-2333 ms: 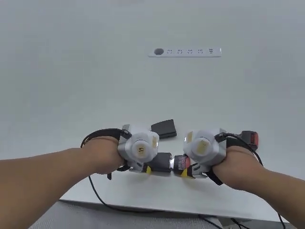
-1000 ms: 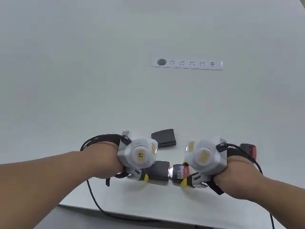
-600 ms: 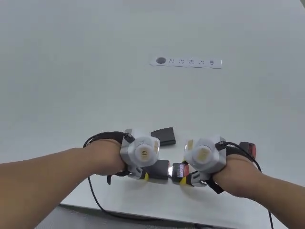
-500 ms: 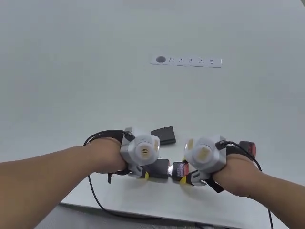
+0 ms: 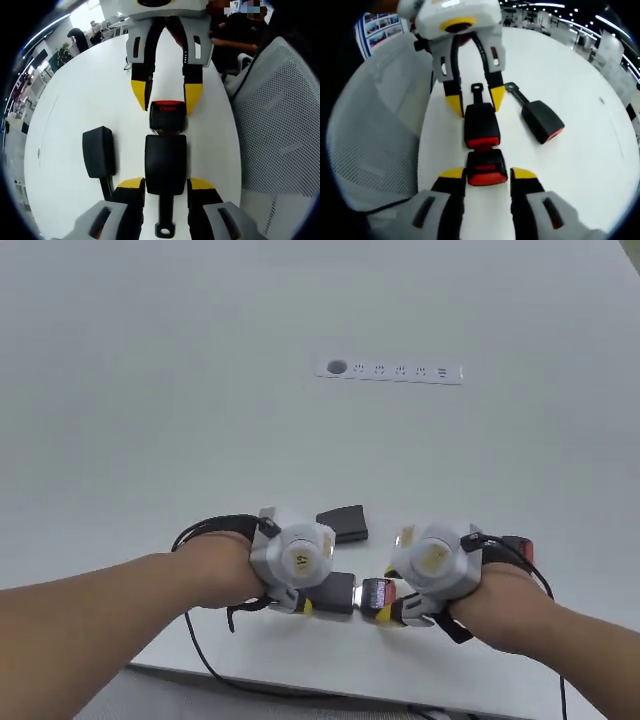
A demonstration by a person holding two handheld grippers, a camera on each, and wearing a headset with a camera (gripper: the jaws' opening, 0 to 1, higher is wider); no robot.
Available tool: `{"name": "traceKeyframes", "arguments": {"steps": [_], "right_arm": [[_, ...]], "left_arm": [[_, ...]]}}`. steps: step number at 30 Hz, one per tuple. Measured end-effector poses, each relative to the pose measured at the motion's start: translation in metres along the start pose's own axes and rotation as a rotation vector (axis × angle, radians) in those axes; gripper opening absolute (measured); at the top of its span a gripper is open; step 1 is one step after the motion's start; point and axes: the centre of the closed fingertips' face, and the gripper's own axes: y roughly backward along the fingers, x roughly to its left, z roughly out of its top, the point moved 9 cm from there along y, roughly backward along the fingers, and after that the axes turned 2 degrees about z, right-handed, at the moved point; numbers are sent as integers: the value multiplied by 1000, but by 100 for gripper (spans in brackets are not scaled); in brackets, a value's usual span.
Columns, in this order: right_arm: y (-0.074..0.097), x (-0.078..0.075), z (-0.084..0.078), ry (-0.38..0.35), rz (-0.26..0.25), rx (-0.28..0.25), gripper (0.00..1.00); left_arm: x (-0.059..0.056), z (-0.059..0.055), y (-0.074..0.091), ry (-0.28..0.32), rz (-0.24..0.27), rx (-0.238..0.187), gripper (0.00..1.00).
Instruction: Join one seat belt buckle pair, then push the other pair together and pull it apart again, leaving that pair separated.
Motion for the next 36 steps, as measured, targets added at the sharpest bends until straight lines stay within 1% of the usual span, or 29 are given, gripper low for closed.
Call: {"name": "traceKeyframes", "arguments": {"steps": [1,3,4,6,9,12,15,17,20,23,24,26,30,35,36], "right_arm": [[2,1,1,0,-2,-5,34],[6,2,2,8,-8,-15,34],[8,3,2,8,-11,-19,34],[12,3,2,7,-16,-24,34],[17,3,1,12,-31,-32,33],[21,-1,-3,5,-43,-35,33],[24,-5,-8,12,-56,-29,33],[28,-9,-13,33,-65,-17,32],[36,-17,-21,32,-73,-7,32],[46,-29,-34,20,-89,3,32],[47,-30,-36,19,-91,5,32],[54,-38,-46,4,-100,18,33],[64,-47,-62,-10,-121,31,32],[74,-61,-87,-51,-146,59,33],[74,-62,-89,-54,-150,60,33]], "left_arm": [[1,1,2,5,7,-7,34],[3,4,7,34,19,-28,34],[4,5,9,65,28,-39,35],[6,5,12,61,37,-53,37],[10,4,14,55,51,-58,37],[18,4,13,60,61,-67,40],[25,4,13,68,65,-65,41],[32,7,13,73,78,-72,41],[40,12,12,67,82,-76,43],[50,16,9,57,87,-73,44],[55,18,7,58,92,-72,45],[62,19,5,54,99,-69,48],[77,19,1,57,103,-63,50],[88,18,-7,61,97,-44,52],[90,17,-9,64,96,-39,53]]}}
